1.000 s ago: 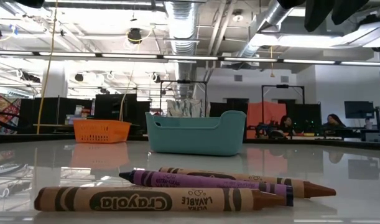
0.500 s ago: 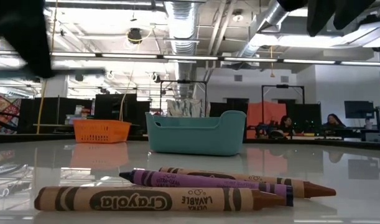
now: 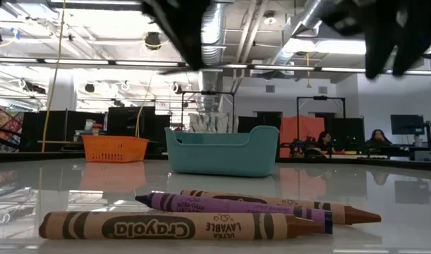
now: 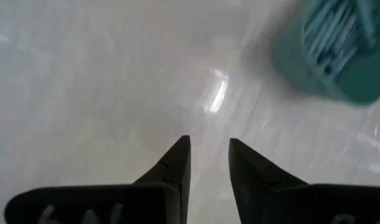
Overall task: Sort crayons
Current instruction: Put the blue crayon into the blue bin
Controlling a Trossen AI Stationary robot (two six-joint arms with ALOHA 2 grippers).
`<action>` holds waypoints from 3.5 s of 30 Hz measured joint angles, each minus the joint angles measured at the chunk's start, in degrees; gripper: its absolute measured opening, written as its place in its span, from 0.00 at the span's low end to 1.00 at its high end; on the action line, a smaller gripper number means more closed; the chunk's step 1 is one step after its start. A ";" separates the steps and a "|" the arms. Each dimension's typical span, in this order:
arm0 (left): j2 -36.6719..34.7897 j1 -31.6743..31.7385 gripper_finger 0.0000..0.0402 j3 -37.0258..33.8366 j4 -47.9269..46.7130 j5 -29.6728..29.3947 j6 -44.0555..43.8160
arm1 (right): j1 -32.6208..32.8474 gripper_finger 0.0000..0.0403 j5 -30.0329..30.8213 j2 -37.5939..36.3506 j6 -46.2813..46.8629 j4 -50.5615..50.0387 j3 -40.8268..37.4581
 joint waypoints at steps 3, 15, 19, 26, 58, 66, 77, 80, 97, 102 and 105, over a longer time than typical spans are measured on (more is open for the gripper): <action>-0.02 4.46 0.00 -0.96 6.78 3.61 9.65 | 0.00 0.26 0.02 -0.03 3.27 -0.10 -2.93; -0.11 17.87 0.00 -6.74 16.38 16.86 28.38 | 8.54 0.26 8.02 -9.73 18.56 -3.77 -9.07; 0.00 20.33 0.00 -11.65 21.32 20.53 30.31 | 11.34 0.26 9.92 -14.29 23.81 -3.54 -11.53; 0.00 21.48 0.04 -14.32 23.37 21.78 32.61 | 15.49 0.26 9.90 -18.36 34.23 -3.42 -17.33; -0.97 20.75 0.35 -12.63 20.52 32.46 36.42 | 23.45 0.26 7.98 -18.55 57.32 -1.03 -20.79; -8.33 16.54 0.35 -12.07 20.69 28.66 38.04 | 27.58 0.26 6.20 -16.53 68.58 -1.78 -20.79; -12.81 6.64 0.35 -12.07 23.03 25.91 42.08 | 28.43 0.26 0.96 -4.24 73.67 1.23 -18.85; -12.81 4.86 0.35 -12.07 23.01 25.60 42.04 | 27.55 0.26 0.26 -1.90 73.67 1.07 -18.07; -12.81 1.48 0.35 -12.07 22.59 22.75 40.05 | 24.79 0.26 -3.23 1.12 78.61 -3.46 -17.97; -12.81 1.29 0.35 -12.08 22.53 22.56 39.83 | 24.75 0.26 -2.41 1.12 80.49 -2.85 -18.63; -12.79 1.14 0.35 -12.09 22.51 22.56 39.60 | 24.76 0.26 -2.35 1.14 81.63 -1.98 -19.81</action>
